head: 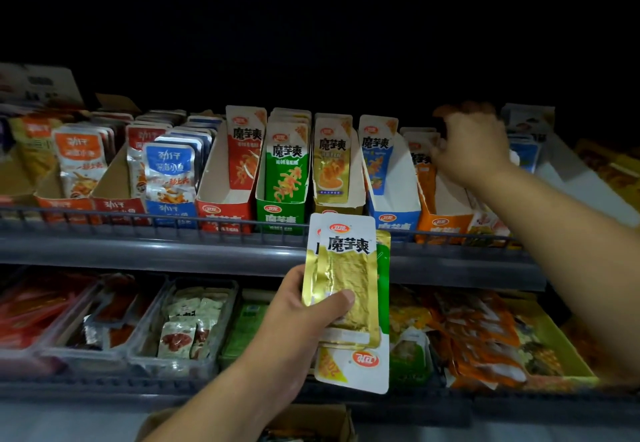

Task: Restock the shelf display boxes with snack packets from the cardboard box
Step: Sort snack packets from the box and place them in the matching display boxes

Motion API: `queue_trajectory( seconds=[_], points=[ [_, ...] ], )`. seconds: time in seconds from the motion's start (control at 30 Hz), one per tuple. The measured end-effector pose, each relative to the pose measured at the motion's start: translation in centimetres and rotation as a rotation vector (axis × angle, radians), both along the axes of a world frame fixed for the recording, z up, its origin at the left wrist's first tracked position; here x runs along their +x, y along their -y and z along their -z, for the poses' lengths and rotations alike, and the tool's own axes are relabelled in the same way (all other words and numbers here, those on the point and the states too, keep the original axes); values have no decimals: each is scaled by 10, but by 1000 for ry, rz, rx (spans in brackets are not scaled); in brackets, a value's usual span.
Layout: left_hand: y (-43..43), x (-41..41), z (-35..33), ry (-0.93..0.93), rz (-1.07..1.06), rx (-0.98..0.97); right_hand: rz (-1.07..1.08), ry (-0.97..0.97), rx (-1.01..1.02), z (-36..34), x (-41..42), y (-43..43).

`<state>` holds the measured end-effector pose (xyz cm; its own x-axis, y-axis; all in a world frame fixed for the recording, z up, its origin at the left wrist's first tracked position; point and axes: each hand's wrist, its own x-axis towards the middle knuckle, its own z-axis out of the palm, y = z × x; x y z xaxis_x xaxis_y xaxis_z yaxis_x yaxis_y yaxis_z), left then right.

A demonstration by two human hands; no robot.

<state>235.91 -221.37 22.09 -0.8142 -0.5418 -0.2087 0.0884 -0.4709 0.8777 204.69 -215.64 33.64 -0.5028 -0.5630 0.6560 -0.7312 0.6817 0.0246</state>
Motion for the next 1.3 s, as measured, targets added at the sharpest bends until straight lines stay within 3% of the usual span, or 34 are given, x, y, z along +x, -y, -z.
queue_trajectory(
  seconds=[0.07, 0.13, 0.3, 0.47, 0.6, 0.8, 0.93, 1.03, 1.17, 1.3],
  points=[
    [0, 2, 2, -2, 2, -5, -77, 127, -181, -1, 34, -10],
    [0, 5, 3, -10, 6, -14, -185, 390, -297, 3, 84, -24],
    [0, 14, 5, -22, 27, -94, -270, 1153, -40, 38, 190, -45],
    [0, 24, 8, -17, -2, -85, -238, 1415, -249, 70, 207, -37],
    [0, 31, 6, -28, -35, 7, -257, 1492, -412, 85, 217, -28],
    [12, 40, 6, 18, -61, 91, -325, 1779, -709, 98, 214, -33],
    [14, 43, 10, 48, -64, 49, -313, 1831, -709, 99, 209, -44],
    [14, 45, 13, 42, -67, 36, -336, 1785, -671, 100, 212, -46],
    [14, 46, 15, 23, -84, 27, -331, 1571, -672, 94, 216, -47],
    [13, 45, 17, 20, -91, 51, -298, 1538, -713, 96, 212, -43]
  ],
)
